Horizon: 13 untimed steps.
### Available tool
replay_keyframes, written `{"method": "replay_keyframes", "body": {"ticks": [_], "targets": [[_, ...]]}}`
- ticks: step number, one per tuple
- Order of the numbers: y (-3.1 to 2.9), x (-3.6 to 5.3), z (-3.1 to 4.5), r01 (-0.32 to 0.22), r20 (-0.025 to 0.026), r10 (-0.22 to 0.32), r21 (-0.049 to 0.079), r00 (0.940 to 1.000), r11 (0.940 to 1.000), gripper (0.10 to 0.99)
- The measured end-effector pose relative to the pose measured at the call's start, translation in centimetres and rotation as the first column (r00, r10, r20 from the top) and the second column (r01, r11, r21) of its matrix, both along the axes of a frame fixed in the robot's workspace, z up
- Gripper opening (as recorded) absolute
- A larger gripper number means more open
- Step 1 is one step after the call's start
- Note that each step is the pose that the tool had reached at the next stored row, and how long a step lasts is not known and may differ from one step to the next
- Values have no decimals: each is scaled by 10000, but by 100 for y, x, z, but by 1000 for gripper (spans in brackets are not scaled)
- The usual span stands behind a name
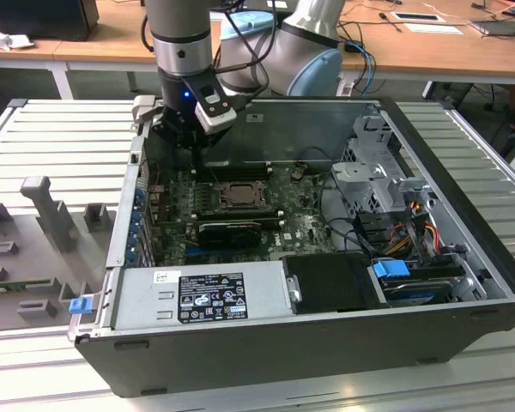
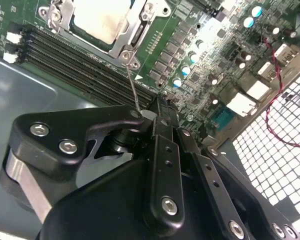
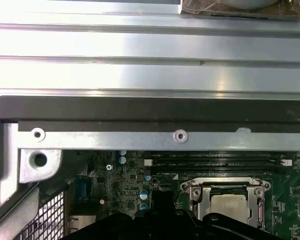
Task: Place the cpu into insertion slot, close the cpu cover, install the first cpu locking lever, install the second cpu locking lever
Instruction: 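Install the first cpu locking lever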
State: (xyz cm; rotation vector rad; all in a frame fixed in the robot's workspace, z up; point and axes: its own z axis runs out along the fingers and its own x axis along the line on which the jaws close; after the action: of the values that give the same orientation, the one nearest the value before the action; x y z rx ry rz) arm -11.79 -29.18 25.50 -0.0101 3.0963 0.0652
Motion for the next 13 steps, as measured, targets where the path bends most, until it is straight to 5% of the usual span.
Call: {"method": "replay_keyframes", "body": {"ticks": [7,13], "targets": [[6,61,-6,-1,-2,1,0,10000,10000,106],[7,336,-15,-1,-15,1,-1,10000,10000,106]]}}
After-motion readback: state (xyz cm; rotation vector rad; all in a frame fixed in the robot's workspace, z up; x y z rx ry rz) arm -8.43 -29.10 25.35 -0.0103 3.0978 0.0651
